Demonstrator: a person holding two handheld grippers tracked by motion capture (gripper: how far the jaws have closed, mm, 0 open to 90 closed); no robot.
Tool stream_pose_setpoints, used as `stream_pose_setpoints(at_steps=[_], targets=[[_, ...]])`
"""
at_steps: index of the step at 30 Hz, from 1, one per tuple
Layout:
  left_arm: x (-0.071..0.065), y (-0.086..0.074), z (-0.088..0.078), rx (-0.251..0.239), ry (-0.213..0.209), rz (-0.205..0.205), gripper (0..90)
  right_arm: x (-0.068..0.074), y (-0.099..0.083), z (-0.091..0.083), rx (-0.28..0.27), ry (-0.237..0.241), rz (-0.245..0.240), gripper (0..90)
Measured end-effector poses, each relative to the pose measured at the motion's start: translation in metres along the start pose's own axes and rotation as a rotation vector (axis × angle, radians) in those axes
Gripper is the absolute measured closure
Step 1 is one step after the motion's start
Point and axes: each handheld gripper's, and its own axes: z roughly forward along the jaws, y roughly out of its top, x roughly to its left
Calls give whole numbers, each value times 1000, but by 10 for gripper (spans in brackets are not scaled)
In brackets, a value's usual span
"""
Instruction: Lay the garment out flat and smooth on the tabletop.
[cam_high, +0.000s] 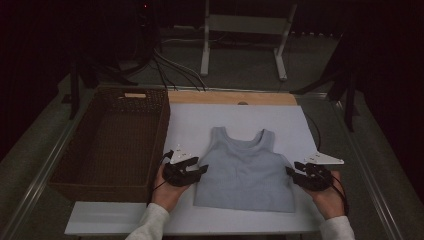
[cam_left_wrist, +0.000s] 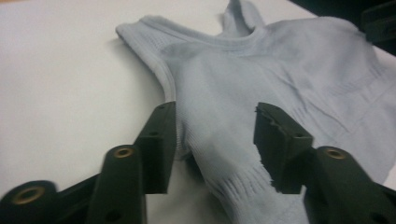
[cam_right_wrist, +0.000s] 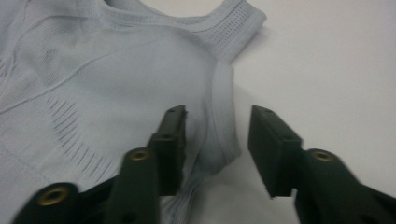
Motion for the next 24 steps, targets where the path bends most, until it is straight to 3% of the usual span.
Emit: stream_pose_setpoints(at_steps=[3, 14, 17, 24], targets=[[-3, -2, -3, -6, 7, 11, 452, 1, -2, -2, 2, 5, 25, 454], [-6, -11, -3, 8, 13, 14, 385, 14, -17, -3, 37, 31, 60, 345], [-7, -13, -2, 16, 8, 8, 383, 16, -21, -2, 47, 39, 65, 354], [-10, -20, 3, 52, -3, 9, 383, 19, -26, 3, 87, 62, 62, 500]])
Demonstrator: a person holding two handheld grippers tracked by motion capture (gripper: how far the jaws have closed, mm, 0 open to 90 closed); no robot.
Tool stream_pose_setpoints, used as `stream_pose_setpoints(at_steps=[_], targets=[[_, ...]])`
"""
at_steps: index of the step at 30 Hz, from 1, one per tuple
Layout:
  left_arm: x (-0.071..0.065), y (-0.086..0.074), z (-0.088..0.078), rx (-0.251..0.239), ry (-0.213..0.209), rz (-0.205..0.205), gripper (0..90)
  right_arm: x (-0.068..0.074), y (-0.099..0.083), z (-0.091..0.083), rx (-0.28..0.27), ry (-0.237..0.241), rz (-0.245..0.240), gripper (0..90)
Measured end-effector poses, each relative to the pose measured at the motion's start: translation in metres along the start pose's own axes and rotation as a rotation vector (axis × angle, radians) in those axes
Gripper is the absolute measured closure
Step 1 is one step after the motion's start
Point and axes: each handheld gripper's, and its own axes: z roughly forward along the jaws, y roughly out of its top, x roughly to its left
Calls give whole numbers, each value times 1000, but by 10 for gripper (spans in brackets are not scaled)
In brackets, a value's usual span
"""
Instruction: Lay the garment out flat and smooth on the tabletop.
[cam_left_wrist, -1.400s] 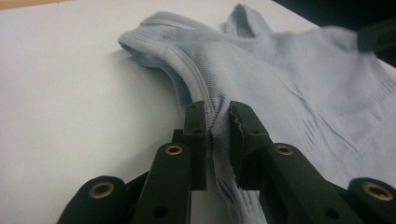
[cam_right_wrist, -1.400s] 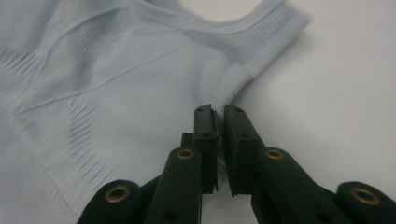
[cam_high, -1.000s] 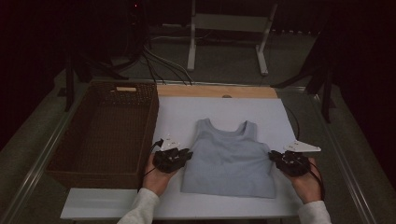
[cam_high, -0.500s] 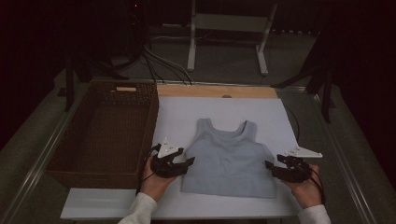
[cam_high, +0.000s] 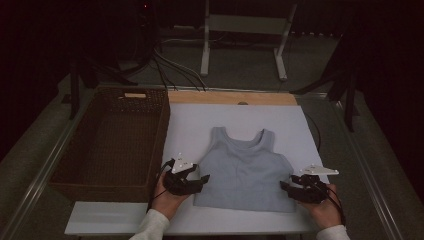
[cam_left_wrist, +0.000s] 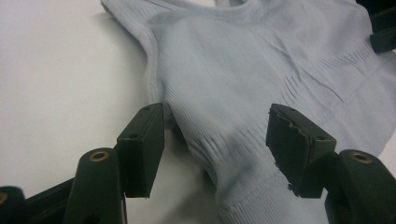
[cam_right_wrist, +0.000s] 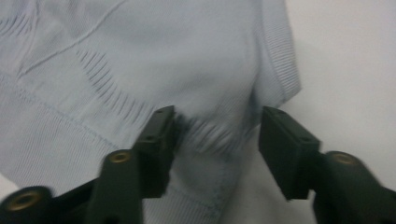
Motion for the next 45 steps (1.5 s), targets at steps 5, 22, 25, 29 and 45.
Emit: stream_pose_setpoints(at_steps=[5, 22, 25, 29, 45], targets=[[-1, -2, 1, 7, -8, -5, 390, 2, -1, 2, 23, 9, -6, 660], [-5, -5, 10, 103, -44, 14, 865, 2, -7, -8, 31, 39, -19, 862], [-5, -5, 6, 113, -45, 11, 870, 3, -10, -10, 31, 48, -18, 862], [-4, -6, 3, 114, -43, 3, 873, 3, -12, -10, 34, 51, -18, 861], [-5, -14, -5, 105, -27, -12, 589, 7, -17, -12, 30, -6, -13, 496]])
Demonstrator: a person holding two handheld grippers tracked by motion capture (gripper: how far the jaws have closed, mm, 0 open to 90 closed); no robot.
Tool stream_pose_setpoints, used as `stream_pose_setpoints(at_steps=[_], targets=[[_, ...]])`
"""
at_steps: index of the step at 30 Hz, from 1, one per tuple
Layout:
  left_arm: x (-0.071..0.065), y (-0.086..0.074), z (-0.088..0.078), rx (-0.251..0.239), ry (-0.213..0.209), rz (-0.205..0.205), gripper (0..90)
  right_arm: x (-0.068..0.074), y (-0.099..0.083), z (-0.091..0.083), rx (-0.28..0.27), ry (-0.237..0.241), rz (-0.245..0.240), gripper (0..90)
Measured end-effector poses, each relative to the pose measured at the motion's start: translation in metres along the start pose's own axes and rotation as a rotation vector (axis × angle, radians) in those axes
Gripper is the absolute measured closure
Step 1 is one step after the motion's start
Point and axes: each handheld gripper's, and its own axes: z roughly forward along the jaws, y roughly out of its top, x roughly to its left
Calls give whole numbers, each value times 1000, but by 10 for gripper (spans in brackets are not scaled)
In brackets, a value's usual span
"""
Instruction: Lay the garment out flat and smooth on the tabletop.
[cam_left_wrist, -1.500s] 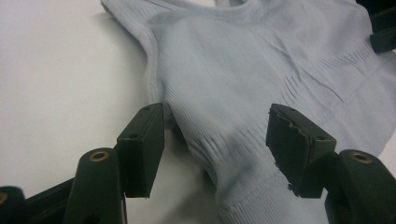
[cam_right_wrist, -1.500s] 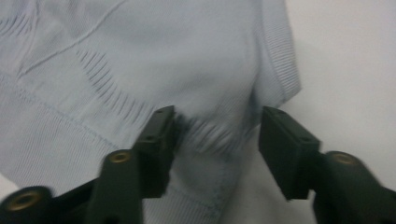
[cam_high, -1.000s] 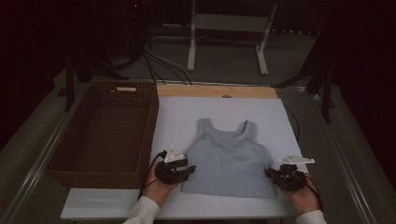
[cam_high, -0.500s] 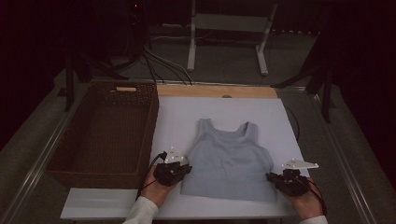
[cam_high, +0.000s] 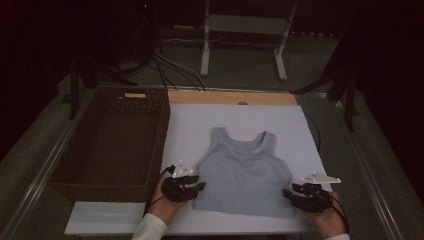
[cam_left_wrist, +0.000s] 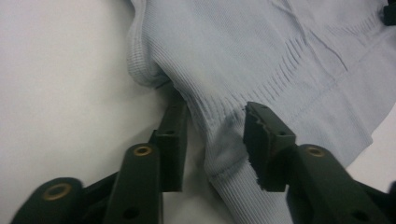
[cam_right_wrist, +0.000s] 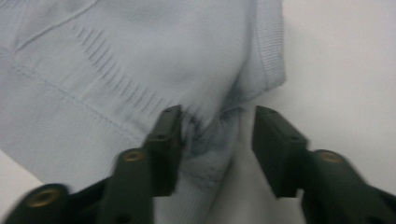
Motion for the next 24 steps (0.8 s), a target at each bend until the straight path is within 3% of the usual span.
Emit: stream_pose_setpoints(at_steps=[9, 15, 18, 24], targets=[[-6, -8, 2, 39, -6, 3, 446, -3, -5, 5, 57, 44, 27, 478], [-4, -10, 4, 66, -10, -7, 397, -4, -6, 6, 73, 70, 38, 534], [-4, -11, 6, 81, -22, -16, 420, -4, -7, 5, 68, 85, 40, 532], [-3, -11, 6, 82, -35, -22, 558, -5, -7, 1, 52, 90, 27, 495]])
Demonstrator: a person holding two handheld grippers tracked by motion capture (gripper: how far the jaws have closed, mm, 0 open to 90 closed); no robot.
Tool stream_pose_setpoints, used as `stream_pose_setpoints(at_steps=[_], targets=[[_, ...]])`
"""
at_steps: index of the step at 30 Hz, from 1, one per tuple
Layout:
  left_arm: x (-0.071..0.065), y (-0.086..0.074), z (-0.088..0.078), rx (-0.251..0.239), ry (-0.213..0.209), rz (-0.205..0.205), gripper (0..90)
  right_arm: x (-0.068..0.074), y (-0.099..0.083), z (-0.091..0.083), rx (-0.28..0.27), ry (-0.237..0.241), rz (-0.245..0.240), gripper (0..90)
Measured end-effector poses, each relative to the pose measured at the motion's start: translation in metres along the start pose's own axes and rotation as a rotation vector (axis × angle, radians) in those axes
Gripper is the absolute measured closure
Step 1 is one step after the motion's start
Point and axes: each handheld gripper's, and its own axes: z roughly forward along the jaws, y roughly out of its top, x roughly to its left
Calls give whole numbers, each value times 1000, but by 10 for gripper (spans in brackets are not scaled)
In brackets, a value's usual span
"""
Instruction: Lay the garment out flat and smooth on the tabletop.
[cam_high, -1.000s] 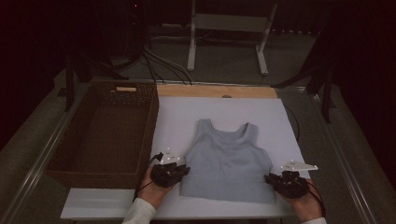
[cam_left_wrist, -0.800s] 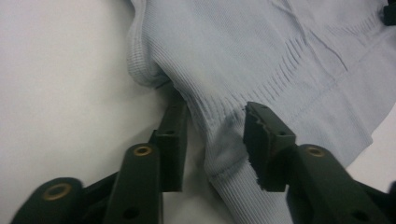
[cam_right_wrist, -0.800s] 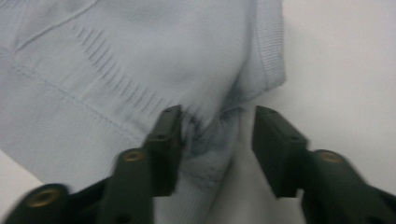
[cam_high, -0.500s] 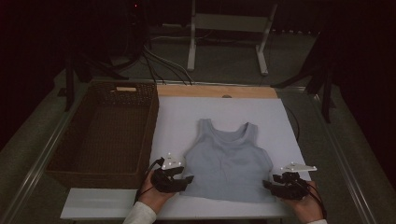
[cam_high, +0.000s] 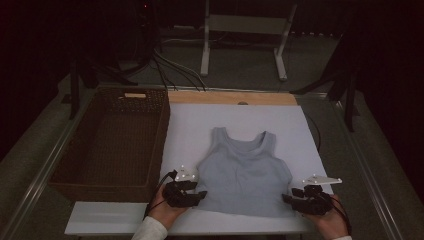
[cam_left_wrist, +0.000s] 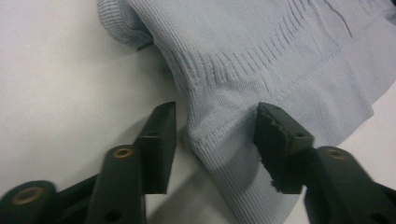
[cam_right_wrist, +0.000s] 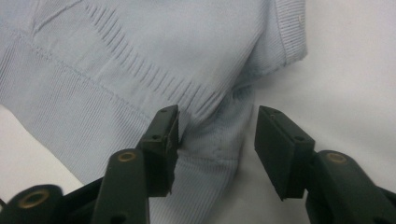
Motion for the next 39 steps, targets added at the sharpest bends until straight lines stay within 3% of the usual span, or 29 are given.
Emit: stream_pose_setpoints(at_steps=[1, 4, 5, 6, 9, 13, 17, 19, 30, 39], targets=[[0, 0, 0, 0, 0, 0, 558, 0, -1, 0, 4, 6, -3, 495], [-4, 2, 0, 12, 8, 37, 769, 2, -3, 6, 47, 9, -25, 543], [-5, 3, -2, 8, 1, 46, 807, 3, -3, 5, 50, 9, -31, 658], [-6, 3, -4, 1, -4, 53, 825, 3, -2, 4, 45, 24, -32, 717], [-8, 5, -12, -43, -34, 55, 837, 5, 0, -2, 20, 56, -32, 821], [-8, 5, -24, -94, -61, 38, 839, 9, 2, -10, -26, 79, -39, 839], [-3, 4, -33, -121, -50, 18, 840, 12, 1, -16, -46, 98, -40, 841], [-1, 3, -34, -123, -53, 1, 840, 12, 0, -19, -53, 95, -38, 842], [-12, 5, -28, -106, -70, 21, 836, 9, -12, -34, -81, 88, -24, 843], [-24, 1, -29, -92, -124, 40, 831, 6, -19, -39, -80, 78, -8, 826]])
